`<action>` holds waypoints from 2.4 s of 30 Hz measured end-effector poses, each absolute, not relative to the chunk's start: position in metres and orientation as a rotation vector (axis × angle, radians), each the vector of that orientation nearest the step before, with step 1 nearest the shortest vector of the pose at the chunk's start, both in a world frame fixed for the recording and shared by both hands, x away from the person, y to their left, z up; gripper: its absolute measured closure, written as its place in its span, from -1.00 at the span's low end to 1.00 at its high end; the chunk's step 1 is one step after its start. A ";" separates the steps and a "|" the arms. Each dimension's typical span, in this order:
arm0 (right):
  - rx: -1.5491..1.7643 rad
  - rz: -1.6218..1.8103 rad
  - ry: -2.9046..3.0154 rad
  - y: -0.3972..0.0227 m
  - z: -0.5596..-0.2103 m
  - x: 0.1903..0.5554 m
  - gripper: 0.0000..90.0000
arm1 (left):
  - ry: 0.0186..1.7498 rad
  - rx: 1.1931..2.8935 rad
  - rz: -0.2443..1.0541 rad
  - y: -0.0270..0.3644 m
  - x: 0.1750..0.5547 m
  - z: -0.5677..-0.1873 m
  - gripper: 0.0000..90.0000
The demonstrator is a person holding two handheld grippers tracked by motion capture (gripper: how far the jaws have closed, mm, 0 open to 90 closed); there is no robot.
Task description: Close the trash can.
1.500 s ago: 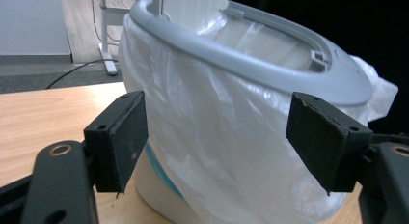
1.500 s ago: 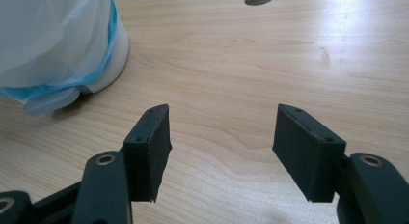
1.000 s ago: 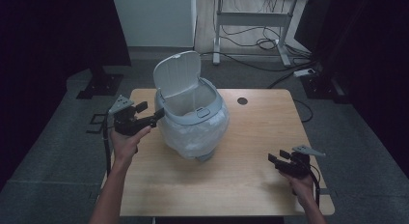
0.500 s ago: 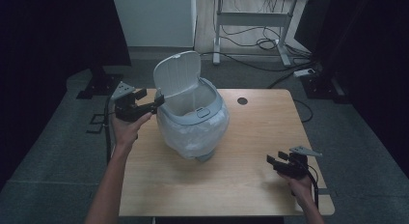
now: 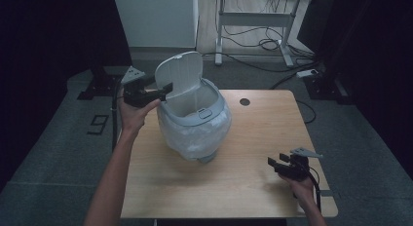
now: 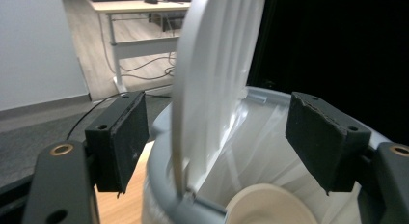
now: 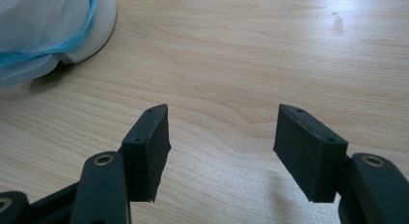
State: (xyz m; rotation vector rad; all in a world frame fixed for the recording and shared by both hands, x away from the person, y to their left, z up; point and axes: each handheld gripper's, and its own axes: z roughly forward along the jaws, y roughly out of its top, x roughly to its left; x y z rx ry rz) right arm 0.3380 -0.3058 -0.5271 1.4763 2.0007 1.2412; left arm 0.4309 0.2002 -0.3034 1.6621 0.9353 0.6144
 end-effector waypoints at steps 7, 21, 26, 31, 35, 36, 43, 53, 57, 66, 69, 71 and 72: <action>1.472 1.241 2.000 -0.306 -0.527 0.337 -0.18 | 0.894 1.657 0.611 0.192 0.430 -0.296 -0.46; 1.473 1.244 2.003 -0.305 -0.527 0.337 -0.19 | 0.805 1.744 0.433 0.171 0.403 -0.314 -0.48; 1.471 1.245 2.005 -0.305 -0.526 0.336 -0.19 | 0.809 1.773 0.384 0.161 0.408 -0.327 -0.56; 1.476 1.244 2.003 -0.307 -0.527 0.337 -0.19 | 0.816 1.770 0.376 0.152 0.413 -0.327 -0.57; 1.475 1.245 2.000 -0.307 -0.526 0.337 -0.19 | 0.863 1.794 0.437 0.142 0.418 -0.330 -0.53; 1.475 1.247 2.000 -0.307 -0.526 0.337 -0.19 | 0.872 1.801 0.451 0.140 0.420 -0.330 -0.53; 1.475 1.244 2.002 -0.306 -0.526 0.337 -0.19 | 0.941 1.841 0.565 0.124 0.424 -0.330 -0.52; 1.466 1.230 2.019 -0.303 -0.528 0.337 -0.20 | 0.981 1.898 0.624 0.111 0.423 -0.322 -0.46; 1.466 1.229 2.021 -0.302 -0.528 0.337 -0.20 | 1.002 1.895 0.593 0.110 0.423 -0.322 -0.41; 1.467 1.227 2.020 -0.302 -0.528 0.337 -0.20 | 1.003 1.906 0.623 0.106 0.421 -0.321 -0.40; 1.466 1.225 2.021 -0.302 -0.529 0.337 -0.20 | 1.005 1.904 0.629 0.105 0.421 -0.321 -0.40; 1.465 1.226 2.020 -0.303 -0.528 0.337 -0.20 | 1.006 1.906 0.628 0.105 0.421 -0.321 -0.40; 1.465 1.226 2.019 -0.303 -0.528 0.337 -0.20 | 1.006 1.906 0.629 0.105 0.421 -0.321 -0.40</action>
